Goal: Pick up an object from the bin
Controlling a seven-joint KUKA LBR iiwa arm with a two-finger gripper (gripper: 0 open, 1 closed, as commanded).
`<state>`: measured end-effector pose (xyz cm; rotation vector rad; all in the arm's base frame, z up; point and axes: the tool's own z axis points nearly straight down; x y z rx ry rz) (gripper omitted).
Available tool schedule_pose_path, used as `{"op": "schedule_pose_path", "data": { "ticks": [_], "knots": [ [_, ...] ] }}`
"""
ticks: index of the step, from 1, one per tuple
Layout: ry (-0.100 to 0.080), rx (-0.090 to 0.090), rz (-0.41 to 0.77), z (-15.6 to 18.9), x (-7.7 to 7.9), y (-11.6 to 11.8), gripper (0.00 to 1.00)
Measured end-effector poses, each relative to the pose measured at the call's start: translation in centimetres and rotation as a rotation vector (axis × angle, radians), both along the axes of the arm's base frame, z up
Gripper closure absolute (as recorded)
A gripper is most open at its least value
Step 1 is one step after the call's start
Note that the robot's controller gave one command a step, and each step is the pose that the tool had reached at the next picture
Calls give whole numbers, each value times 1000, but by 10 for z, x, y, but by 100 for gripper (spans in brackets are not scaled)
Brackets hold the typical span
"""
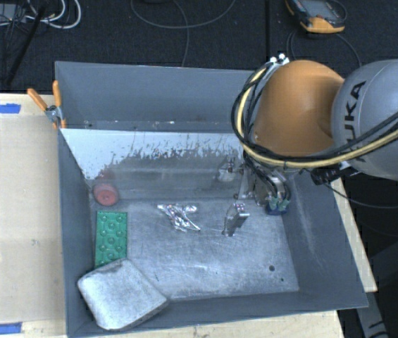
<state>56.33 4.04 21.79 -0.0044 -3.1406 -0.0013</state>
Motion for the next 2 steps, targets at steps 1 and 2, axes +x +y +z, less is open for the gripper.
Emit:
{"op": "schedule_pose_path", "data": {
  "ticks": [1,2],
  "knots": [
    [-3,0,217,-145,29,2,0],
    [-6,-2,104,-144,35,37,0]
  ]
}}
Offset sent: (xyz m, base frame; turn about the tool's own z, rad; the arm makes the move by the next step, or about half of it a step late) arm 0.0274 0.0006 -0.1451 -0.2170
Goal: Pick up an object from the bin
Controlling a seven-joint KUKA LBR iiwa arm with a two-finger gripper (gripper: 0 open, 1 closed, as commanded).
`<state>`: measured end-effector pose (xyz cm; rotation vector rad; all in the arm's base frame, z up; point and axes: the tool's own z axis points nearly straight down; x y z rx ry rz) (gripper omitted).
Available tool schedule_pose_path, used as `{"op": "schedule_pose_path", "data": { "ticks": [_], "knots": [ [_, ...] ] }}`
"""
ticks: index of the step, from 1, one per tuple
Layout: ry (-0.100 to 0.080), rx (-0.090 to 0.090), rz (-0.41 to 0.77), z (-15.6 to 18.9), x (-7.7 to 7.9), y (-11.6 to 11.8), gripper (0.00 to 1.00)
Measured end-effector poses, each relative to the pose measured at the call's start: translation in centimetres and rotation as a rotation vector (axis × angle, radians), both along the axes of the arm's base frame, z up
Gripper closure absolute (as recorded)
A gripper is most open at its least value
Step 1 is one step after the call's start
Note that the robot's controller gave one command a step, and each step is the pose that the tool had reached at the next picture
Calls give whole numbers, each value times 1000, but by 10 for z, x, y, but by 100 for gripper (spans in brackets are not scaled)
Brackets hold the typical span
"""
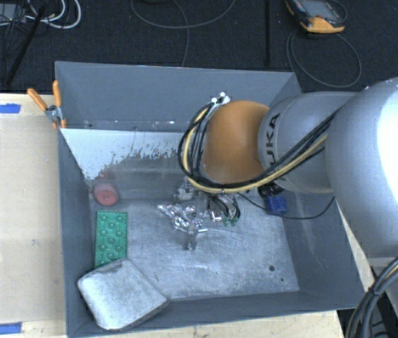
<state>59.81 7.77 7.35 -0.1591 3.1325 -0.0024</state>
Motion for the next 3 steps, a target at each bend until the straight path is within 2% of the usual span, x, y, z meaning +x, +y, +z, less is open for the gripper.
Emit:
{"op": "schedule_pose_path", "data": {
  "ticks": [1,2,3],
  "knots": [
    [-10,3,-2,2,2,0,100],
    [-3,2,-2,115,-5,-9,100],
    [0,-3,252,177,-6,-115,100]
  ]
}}
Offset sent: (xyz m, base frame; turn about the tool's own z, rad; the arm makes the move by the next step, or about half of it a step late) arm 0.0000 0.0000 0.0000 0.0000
